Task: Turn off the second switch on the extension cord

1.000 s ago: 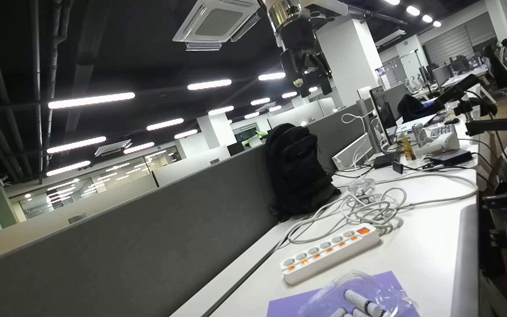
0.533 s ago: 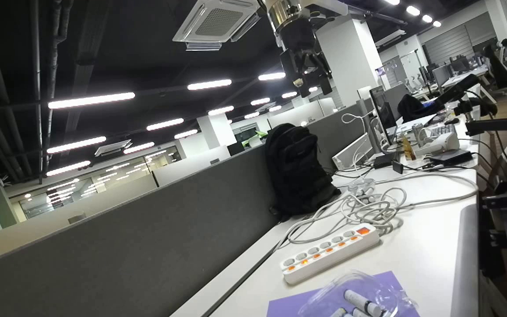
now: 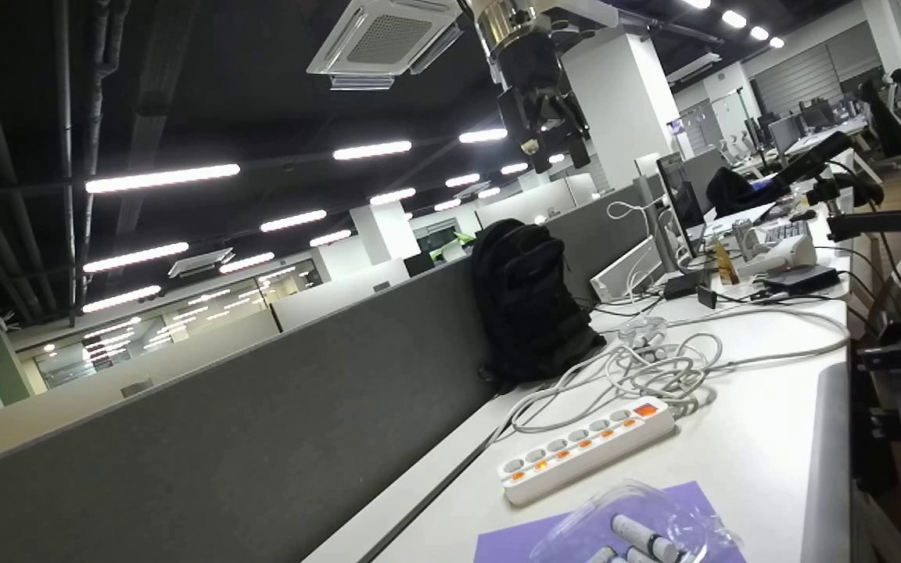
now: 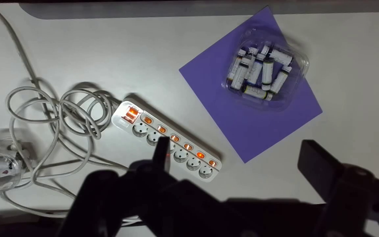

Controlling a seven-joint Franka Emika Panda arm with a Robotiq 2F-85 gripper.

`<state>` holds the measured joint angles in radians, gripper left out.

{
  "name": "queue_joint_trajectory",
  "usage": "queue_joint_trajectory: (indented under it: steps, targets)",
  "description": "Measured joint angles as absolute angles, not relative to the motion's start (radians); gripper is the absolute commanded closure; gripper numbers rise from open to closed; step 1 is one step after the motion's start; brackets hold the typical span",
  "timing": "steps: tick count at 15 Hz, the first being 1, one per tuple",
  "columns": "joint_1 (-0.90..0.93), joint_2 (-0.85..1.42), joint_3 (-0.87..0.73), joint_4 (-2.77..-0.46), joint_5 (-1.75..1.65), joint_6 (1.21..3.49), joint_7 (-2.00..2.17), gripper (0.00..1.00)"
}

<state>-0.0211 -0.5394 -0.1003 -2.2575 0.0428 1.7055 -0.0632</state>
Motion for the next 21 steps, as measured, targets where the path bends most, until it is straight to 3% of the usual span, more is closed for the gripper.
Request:
queue_joint_trajectory:
  steps: [4, 16, 21]
  targets:
    - [-0.027, -0.52, -0.089, -2.282, 0.041, 1.766, -0.06, 0.0]
    - [0.033, -0.293, 0.005, -2.463, 0.131, 2.283, -0.044, 0.0]
    - [0.038, -0.232, 0.016, -2.461, 0.136, 2.331, -0.032, 0.0]
